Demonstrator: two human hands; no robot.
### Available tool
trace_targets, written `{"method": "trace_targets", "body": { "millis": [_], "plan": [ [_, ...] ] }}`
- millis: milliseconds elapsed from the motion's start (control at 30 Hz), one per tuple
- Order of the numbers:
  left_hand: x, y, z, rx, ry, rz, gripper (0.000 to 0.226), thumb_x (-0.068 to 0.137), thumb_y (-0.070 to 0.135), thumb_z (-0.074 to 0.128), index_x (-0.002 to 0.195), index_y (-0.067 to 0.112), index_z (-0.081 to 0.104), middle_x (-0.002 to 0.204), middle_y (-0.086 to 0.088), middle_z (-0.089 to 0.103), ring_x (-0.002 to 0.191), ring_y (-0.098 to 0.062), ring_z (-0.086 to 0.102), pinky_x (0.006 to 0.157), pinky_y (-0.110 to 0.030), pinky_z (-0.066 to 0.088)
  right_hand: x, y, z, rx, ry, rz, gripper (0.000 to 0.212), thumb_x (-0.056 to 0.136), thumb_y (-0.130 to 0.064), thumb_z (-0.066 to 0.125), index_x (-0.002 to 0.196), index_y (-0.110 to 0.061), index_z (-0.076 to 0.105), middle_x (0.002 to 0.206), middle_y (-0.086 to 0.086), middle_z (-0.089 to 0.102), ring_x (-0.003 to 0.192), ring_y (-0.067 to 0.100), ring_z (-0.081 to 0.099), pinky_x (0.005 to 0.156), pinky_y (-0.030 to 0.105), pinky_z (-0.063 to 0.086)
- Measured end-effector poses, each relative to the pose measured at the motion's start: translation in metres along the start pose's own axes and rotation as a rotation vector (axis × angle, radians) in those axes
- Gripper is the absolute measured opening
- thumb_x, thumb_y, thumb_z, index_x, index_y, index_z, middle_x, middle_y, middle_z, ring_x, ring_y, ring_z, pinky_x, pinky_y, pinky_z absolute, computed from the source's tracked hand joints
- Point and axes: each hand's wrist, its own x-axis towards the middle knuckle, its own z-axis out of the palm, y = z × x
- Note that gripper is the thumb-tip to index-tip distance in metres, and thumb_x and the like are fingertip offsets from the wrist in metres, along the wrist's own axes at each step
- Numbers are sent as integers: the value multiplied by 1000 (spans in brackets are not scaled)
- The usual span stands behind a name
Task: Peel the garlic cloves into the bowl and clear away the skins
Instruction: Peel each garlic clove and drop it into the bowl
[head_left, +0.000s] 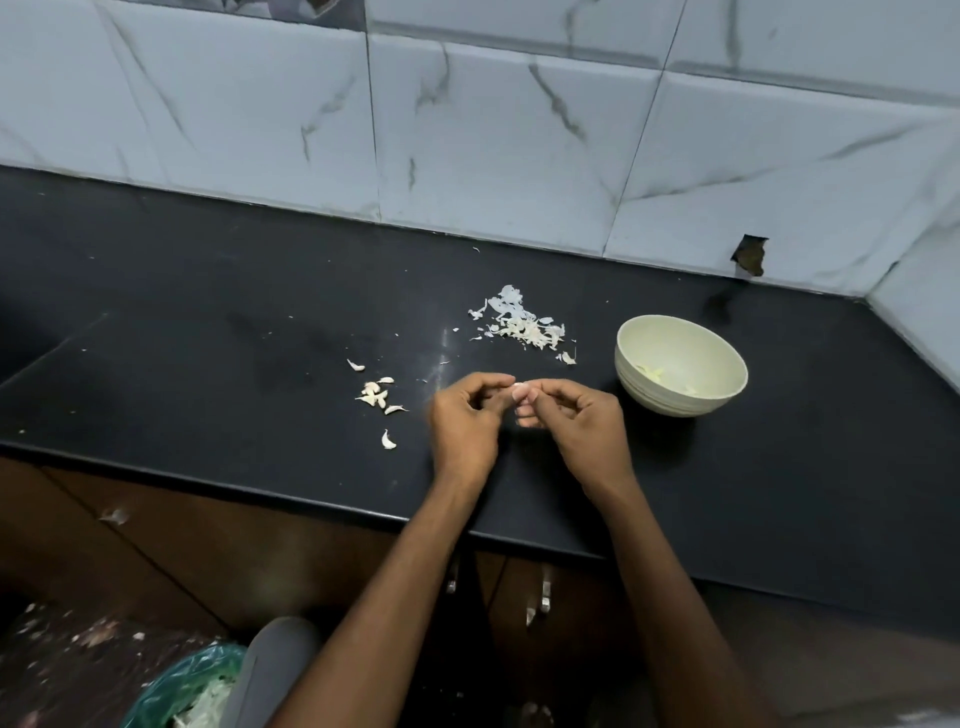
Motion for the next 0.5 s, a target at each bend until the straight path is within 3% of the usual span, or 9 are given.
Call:
{"method": "trace_targets", "body": {
  "millis": [67, 167, 300, 500],
  "plan": [
    [0, -1, 2, -4, -14, 5, 8, 85, 14, 84, 92, 13, 81, 85, -2, 79, 88, -31, 76, 85, -48, 62, -2, -2, 0, 19, 20, -18, 12, 98, -2, 68, 103, -7, 77, 88, 11, 79, 82, 19, 77, 80, 30, 63],
    [-2, 1, 1, 8, -30, 25, 5, 91, 11, 77, 91, 14, 81, 85, -1, 79, 87, -23, 76, 85, -45, 62, -5, -3, 5, -22, 16, -31, 17, 99, -1, 66, 104, -13, 77, 88, 5, 80, 81, 16, 78, 80, 29, 63],
    [-4, 0, 2, 76, -30, 68, 8, 95, 18, 74, 95, 14, 81, 85, 3, 79, 85, -18, 76, 83, -41, 62, -9, 2, 6, -197, 48, -116, 15, 97, -6, 69, 109, -10, 77, 90, 3, 79, 80, 14, 77, 80, 40, 65],
    [-3, -4, 3, 132, -20, 68, 13, 94, 20, 71, 97, 19, 83, 88, 6, 80, 87, -16, 76, 84, -46, 62, -6, 1, 11, -404, 68, -202, 17, 96, -27, 67, 87, -13, 73, 74, -2, 72, 70, 15, 73, 68, 48, 61]
  ]
}}
